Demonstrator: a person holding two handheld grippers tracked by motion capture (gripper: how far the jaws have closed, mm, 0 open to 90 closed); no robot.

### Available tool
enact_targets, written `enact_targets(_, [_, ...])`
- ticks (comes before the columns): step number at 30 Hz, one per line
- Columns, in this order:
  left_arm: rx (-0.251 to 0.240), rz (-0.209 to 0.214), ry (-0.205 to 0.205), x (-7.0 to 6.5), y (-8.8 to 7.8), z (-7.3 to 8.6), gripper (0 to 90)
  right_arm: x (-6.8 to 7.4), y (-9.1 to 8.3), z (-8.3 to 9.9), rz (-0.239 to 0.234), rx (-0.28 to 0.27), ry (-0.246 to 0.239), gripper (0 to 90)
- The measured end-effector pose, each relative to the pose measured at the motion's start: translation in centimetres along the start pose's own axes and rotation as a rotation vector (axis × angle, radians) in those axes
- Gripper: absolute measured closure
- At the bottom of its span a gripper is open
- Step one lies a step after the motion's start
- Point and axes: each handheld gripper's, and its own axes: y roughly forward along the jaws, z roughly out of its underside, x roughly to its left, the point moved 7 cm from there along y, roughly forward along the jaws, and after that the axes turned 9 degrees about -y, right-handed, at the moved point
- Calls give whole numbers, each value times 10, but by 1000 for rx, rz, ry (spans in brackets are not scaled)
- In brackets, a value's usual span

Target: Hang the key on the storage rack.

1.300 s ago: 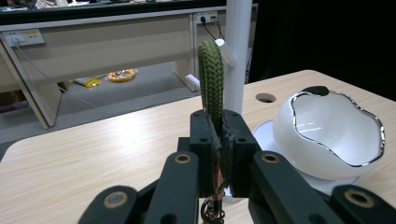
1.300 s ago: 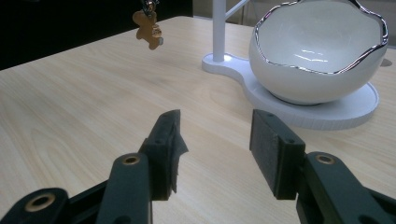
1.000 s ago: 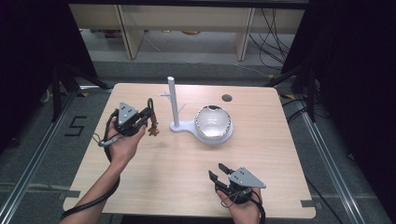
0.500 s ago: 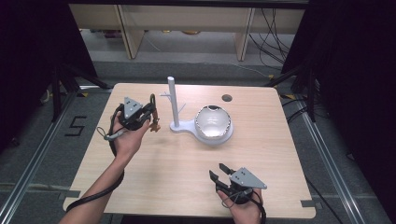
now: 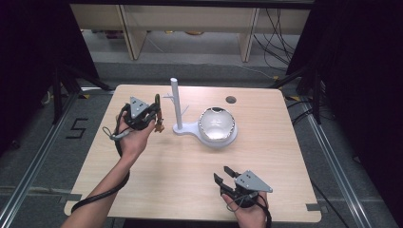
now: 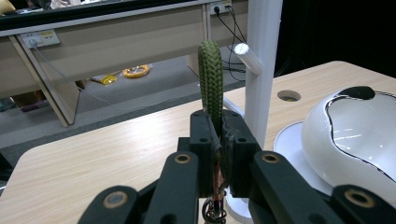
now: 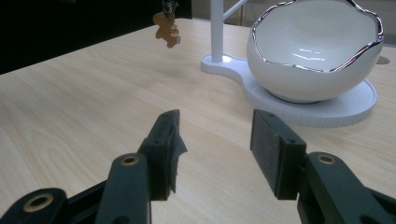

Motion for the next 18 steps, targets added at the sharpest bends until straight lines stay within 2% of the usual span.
enact_targets(2, [0,-2,1,-1,1,0,835,0,1,0,-5,2,-12,532])
enact_targets(3, [2,-1,10,-2,1,-1,835,-3,2,1,4,-2,-52,531])
enact_targets(6, [-4,2,11,-4,1,-2,835,-3,2,1,4,-5,-55,530])
enact_targets(7, [-6,5,14,-6,2,-3,835,-1,2,1,-4,-3,-22,530])
enact_targets(12, [-5,9,26,-11,2,-4,835,-2,1,1,-2,4,-13,529])
enact_targets(13, [-5,10,35,-12,2,-4,835,-2,1,2,-6,5,-19,527])
enact_targets(14, [-7,11,39,-13,3,-4,835,0,2,2,-27,-3,0,527])
enact_targets(15, [-7,11,42,-15,3,-4,835,-1,3,2,-18,0,-10,526])
enact_targets(18, [-7,12,52,-16,2,-5,834,0,1,4,-2,27,4,525])
